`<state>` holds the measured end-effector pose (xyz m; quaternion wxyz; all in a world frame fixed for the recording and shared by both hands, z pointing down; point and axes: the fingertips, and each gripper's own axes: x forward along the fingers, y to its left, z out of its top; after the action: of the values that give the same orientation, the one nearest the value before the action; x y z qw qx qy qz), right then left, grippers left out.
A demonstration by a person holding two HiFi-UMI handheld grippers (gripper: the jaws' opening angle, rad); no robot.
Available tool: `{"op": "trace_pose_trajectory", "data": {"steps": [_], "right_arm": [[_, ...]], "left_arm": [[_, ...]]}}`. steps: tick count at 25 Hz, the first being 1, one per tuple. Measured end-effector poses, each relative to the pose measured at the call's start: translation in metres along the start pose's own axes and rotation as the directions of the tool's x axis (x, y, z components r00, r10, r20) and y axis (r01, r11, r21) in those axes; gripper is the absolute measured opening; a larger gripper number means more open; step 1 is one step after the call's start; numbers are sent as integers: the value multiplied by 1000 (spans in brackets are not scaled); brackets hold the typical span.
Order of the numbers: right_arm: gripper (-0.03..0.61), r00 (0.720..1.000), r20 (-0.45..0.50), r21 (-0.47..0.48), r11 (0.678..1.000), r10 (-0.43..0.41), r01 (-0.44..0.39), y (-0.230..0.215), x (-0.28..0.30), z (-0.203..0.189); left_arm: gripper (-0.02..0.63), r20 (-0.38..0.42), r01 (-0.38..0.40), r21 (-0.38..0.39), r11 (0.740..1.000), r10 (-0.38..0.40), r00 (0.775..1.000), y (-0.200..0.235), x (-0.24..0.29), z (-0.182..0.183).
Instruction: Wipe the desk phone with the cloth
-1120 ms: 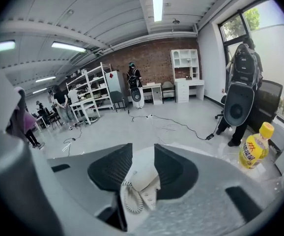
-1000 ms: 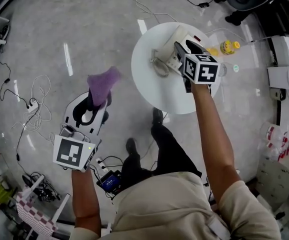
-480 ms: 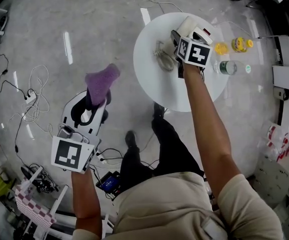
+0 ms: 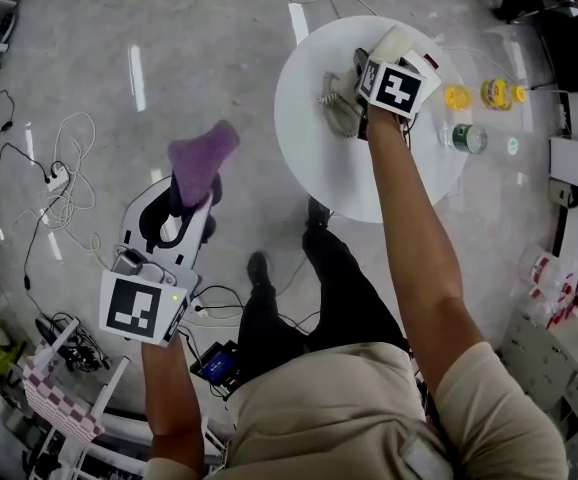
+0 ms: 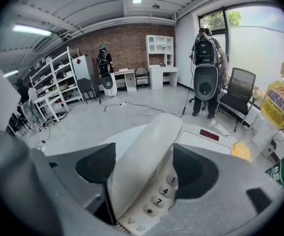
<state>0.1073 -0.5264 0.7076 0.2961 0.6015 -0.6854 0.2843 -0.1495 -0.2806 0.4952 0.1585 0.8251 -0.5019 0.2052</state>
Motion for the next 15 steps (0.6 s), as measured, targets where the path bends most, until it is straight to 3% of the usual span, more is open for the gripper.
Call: {"op": "trace_pose_trajectory", "data": {"steps": [4, 8, 15], "right_arm": [[341, 1000, 11, 25, 999, -25, 25, 0, 1, 0], [300, 1000, 15, 118, 993, -25, 23, -2, 1, -1], [241, 995, 41, 350, 931, 94, -102, -5, -6, -5]], "left_arm": [[97, 6, 0, -3, 1000, 0, 1000, 0, 0, 1], [97, 11, 1, -2, 1000, -1, 1000, 0, 0, 2], [97, 14, -2, -3, 1000, 2, 1000, 0, -10, 1]]}}
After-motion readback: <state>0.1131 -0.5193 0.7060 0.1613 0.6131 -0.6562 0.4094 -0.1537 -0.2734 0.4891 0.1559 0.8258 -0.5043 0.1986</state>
